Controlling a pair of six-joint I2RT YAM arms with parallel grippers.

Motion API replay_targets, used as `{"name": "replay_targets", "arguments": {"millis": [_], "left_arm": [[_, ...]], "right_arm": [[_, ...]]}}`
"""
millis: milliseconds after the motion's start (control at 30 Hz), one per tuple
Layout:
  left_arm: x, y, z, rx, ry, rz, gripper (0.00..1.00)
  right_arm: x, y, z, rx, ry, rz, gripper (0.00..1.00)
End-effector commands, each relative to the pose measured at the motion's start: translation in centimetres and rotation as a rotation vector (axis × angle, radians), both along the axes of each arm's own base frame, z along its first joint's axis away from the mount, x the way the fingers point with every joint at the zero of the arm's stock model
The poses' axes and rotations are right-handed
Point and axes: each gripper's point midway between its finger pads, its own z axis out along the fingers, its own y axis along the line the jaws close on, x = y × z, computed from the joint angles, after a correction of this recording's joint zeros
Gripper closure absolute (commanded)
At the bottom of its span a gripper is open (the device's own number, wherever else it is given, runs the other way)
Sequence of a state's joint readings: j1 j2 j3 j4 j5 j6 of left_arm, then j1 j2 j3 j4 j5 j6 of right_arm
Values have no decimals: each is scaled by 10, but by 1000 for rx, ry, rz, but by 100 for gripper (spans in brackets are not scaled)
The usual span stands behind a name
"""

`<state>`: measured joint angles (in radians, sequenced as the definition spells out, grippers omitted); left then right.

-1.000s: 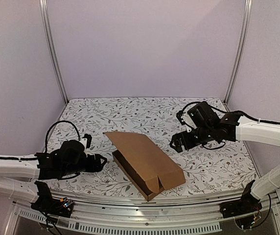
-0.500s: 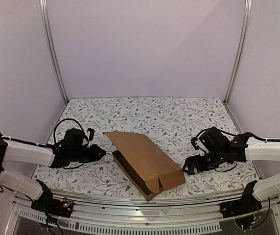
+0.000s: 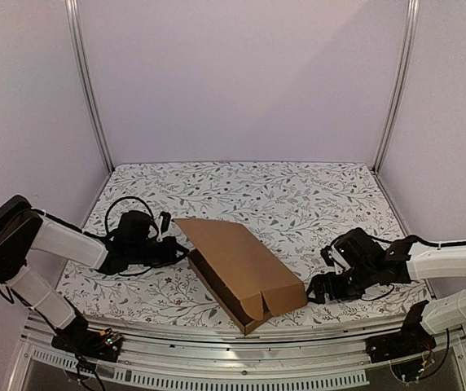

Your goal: Fold the paper box

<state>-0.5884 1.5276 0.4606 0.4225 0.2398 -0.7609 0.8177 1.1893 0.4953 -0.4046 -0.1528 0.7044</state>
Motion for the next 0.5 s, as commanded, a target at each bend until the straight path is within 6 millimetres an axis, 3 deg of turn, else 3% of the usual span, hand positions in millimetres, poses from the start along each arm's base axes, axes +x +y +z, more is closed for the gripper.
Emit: {"name": "replay_targets", "arguments": {"millis": [0, 200, 467], "left_arm": [[7, -6, 3, -38, -8, -18, 99], [3, -11, -1, -55, 13, -41, 100], [-5, -4, -2, -41, 18, -39, 100]], "right_arm": [[-2, 12, 1, 69, 20, 0, 2], [12, 27, 7, 130, -12, -32, 1], [45, 29, 15, 96, -118, -120, 1]]}}
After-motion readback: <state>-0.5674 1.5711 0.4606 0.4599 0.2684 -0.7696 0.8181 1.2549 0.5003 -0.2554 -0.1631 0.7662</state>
